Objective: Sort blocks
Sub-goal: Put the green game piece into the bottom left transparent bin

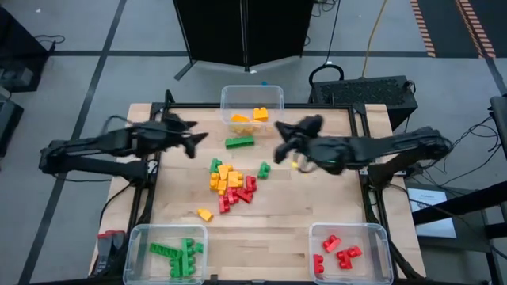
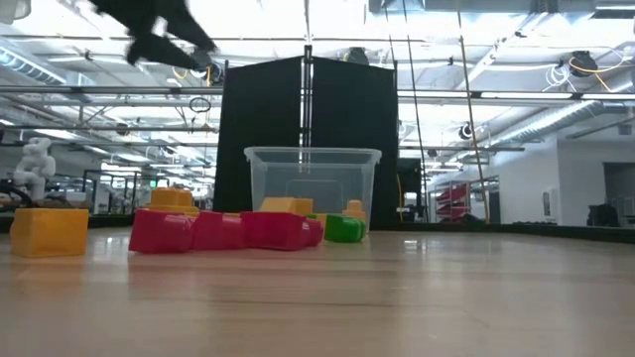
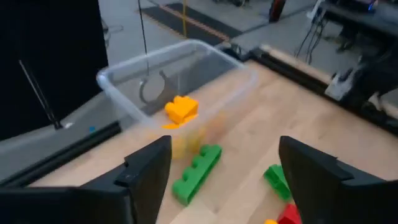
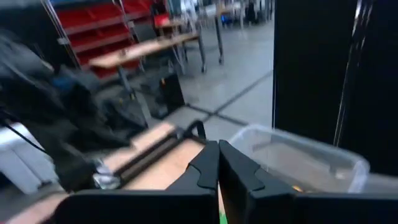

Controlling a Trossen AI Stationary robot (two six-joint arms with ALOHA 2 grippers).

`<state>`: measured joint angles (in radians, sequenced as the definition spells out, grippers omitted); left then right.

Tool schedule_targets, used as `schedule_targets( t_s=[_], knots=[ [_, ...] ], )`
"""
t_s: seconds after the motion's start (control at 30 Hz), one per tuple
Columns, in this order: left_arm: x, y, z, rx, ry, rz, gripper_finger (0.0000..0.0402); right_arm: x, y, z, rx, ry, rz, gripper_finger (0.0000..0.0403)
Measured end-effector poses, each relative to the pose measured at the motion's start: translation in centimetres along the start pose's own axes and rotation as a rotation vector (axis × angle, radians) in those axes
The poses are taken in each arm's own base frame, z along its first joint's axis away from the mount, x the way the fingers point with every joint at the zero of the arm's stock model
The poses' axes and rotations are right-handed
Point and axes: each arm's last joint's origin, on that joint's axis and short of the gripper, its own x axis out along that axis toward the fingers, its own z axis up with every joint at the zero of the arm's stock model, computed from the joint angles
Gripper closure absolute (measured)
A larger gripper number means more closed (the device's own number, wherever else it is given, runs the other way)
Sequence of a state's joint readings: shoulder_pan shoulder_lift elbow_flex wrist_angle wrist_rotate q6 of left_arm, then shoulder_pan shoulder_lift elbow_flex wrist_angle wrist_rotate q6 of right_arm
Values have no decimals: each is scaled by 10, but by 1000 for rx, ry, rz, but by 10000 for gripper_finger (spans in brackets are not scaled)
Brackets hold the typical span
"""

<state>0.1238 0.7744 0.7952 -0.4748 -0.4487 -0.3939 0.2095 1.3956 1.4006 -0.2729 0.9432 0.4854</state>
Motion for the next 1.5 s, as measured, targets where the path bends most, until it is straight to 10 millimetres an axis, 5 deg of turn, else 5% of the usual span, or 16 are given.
schedule_targets(
  t_s=[0.2,0.37,0.83,1.3,1.5],
  knots=[
    [62,-21,-25,45,180,118,265,-63,-12,33,13,-88,55,403],
    [96,-29,-46,48,229,241,388,-92,-11,37,4,-104,85,403],
    [146,-39,-97,-32,102,621,401,-117,-4,31,-5,-95,137,403],
    [197,-32,-145,-17,115,694,401,-131,0,29,9,-82,198,403],
    [206,-45,-152,-7,147,570,401,-138,2,28,15,-74,230,403]
  ],
)
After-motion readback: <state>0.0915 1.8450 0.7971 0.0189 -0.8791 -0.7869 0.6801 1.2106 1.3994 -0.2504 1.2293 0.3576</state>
